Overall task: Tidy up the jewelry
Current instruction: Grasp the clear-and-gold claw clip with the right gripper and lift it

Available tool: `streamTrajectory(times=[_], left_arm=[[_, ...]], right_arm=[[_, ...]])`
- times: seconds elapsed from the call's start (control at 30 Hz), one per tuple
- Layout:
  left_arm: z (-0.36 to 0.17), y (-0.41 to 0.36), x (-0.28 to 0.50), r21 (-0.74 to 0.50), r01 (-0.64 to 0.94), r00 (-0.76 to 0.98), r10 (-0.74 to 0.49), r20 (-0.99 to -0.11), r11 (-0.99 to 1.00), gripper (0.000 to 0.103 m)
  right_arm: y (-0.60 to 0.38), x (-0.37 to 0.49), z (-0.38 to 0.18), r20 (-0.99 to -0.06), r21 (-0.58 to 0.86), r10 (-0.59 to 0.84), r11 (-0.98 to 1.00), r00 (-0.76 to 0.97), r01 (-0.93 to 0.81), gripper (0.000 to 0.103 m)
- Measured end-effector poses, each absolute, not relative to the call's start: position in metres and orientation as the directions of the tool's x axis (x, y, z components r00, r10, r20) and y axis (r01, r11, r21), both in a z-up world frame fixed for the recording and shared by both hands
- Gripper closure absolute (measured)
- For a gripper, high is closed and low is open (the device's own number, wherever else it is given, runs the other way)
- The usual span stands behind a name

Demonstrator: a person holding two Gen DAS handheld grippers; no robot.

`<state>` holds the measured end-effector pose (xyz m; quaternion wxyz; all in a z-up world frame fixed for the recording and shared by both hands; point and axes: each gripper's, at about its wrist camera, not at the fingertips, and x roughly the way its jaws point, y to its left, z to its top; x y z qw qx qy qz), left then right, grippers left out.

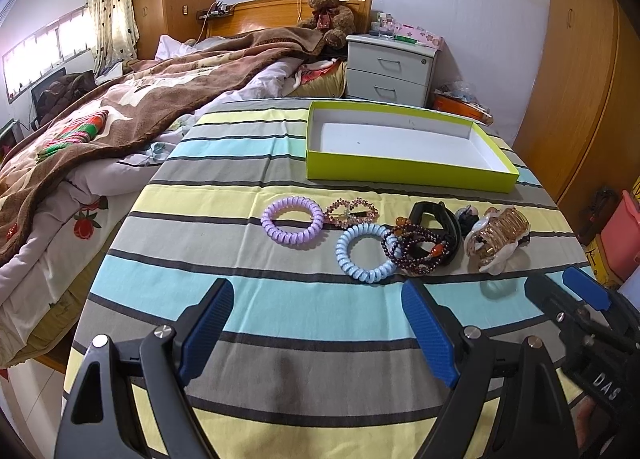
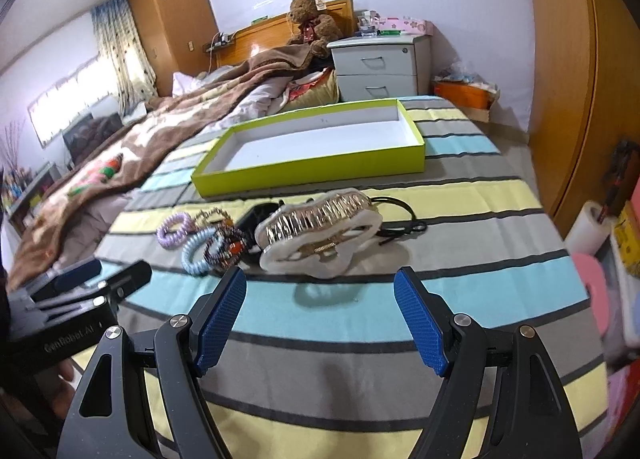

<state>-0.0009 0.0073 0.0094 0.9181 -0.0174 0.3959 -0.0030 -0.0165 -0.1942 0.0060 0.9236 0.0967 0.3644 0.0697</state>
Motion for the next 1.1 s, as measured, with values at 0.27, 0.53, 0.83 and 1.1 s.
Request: streamTrajectory(times=[0.27, 0.53, 0.83, 1.1], left_arm=[[0.01, 0.019, 0.009, -0.047, -0.002, 0.69, -0.033, -0.723, 0.999, 0.016], [0.003, 0.027, 0.021, -0.127, 0.048, 0.672, -0.127, -0.729, 0.991, 0.016], [-0.005, 0.039, 0.032, -0.211, 0.056, 0.639, -0.197, -0.744, 0.976, 0.016], [-0.009, 0.054, 0.036, -0.244, 0.027, 0.617, -0.209, -0.759, 0.969, 0.016]], right_arm=[[-0.196, 0.007, 0.004, -0.663, 0.348, 0.268, 0.937, 0.699, -0.03, 0.027], [-0.192, 0.03, -0.005, -0.659, 0.444, 0.348, 0.895, 0.667, -0.029, 0.027], [-0.194, 0.048, -0.011, -0.674, 0.484, 0.357, 0.875, 0.647, 0.021, 0.036], [-0.194, 0.05, -0.005, -0.678, 0.456, 0.345, 0.89, 0.649, 0.004, 0.076]])
